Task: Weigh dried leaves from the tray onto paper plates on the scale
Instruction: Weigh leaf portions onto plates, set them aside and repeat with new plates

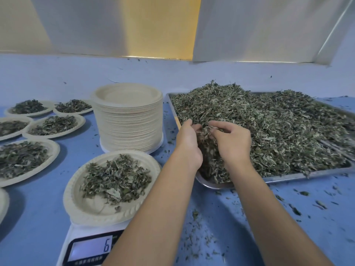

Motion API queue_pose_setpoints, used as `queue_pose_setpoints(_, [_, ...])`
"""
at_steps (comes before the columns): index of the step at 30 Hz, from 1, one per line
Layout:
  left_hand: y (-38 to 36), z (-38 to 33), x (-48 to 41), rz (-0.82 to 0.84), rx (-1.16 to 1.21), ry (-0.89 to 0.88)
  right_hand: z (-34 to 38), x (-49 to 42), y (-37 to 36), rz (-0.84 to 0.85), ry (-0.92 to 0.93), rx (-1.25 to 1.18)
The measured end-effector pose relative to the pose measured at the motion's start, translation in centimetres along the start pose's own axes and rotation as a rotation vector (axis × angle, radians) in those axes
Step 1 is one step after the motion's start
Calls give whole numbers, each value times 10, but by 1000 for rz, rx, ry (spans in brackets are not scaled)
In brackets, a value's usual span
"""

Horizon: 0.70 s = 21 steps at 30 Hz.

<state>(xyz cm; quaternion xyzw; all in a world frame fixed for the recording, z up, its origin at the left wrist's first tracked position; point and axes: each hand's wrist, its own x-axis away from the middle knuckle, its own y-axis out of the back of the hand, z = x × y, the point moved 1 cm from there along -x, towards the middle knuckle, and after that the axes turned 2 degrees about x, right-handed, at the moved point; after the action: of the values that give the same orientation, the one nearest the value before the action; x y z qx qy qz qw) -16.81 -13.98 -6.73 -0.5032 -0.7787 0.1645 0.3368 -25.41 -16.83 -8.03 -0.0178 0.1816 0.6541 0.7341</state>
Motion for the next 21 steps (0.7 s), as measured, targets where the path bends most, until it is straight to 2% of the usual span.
queue_pose_setpoints(8, [6, -12, 16, 97, 156, 41, 8, 12, -13, 94, -131, -271])
queue_pose_setpoints(14, [24, -49, 41, 127, 324, -51, 47, 26, -34, 162, -19, -327])
queue_pose_setpoints(18, [54, -81, 75, 158, 314, -138, 76, 45, -55, 310, 76, -383])
queue_pose_setpoints(21, [82, -98, 96, 111, 249, -184, 90, 61, -72, 421, 120, -335])
